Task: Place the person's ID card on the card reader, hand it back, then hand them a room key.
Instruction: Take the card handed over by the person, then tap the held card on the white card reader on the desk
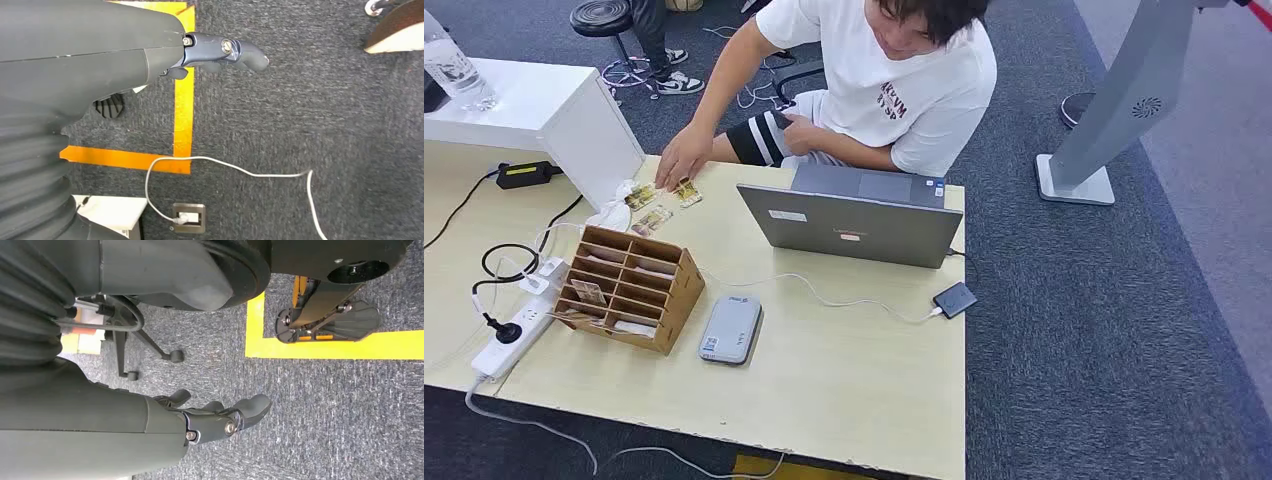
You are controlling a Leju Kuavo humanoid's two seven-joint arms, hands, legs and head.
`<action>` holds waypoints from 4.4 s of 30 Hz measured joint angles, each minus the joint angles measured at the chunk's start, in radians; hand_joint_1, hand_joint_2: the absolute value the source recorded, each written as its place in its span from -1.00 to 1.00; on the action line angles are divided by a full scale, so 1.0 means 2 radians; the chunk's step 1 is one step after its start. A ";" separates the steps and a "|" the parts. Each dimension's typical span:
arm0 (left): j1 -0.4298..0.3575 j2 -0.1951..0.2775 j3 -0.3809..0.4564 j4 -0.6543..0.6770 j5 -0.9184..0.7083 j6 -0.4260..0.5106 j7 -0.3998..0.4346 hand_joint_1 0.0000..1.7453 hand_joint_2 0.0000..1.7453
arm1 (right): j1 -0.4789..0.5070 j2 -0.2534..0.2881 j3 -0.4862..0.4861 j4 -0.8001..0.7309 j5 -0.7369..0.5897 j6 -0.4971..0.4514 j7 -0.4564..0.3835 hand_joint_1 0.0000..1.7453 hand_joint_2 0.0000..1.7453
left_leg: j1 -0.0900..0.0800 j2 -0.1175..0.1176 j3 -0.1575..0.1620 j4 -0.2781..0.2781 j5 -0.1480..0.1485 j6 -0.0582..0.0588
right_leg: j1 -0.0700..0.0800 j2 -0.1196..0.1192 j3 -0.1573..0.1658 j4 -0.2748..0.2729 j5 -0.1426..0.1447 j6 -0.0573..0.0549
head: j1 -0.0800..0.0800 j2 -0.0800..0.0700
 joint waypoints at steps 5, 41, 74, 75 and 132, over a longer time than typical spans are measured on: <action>0.005 0.002 -0.005 -0.007 -0.025 -0.073 -0.060 -1.00 1.00 | 0.000 -0.002 -0.003 0.000 -0.002 0.016 -0.005 -1.00 1.00 | 0.000 0.000 0.000 0.000 0.000 0.000 | 0.000 0.000 0.000 0.000 0.000 0.000 | 0.000 0.000; -0.099 0.154 -0.661 -0.604 -0.833 0.150 0.227 -1.00 1.00 | -0.018 -0.002 -0.012 0.001 0.058 0.015 0.035 -1.00 1.00 | 0.001 -0.002 -0.001 0.000 0.004 -0.001 | 0.001 -0.002 -0.002 0.001 0.003 -0.002 | 0.001 0.000; -0.132 0.177 -0.754 -0.532 -0.818 0.121 0.251 1.00 1.00 | -0.016 -0.002 -0.008 0.001 0.071 0.017 0.041 -1.00 1.00 | 0.001 0.000 -0.003 0.000 0.004 -0.001 | 0.001 0.000 -0.004 0.001 0.003 -0.002 | 0.001 0.000; -0.130 0.177 -0.754 -0.532 -0.818 0.121 0.250 1.00 1.00 | -0.016 -0.002 -0.008 0.001 0.071 0.017 0.041 -1.00 1.00 | 0.001 0.000 -0.003 0.000 0.004 -0.001 | 0.001 0.000 -0.004 0.001 0.003 -0.002 | 0.001 0.000; -0.067 0.163 -0.891 -0.471 -0.815 -0.027 0.355 1.00 1.00 | -0.014 -0.002 -0.008 0.001 0.080 0.013 0.048 -1.00 1.00 | 0.001 0.000 -0.004 0.000 0.003 -0.001 | 0.001 0.000 -0.004 0.001 0.003 -0.002 | 0.001 0.000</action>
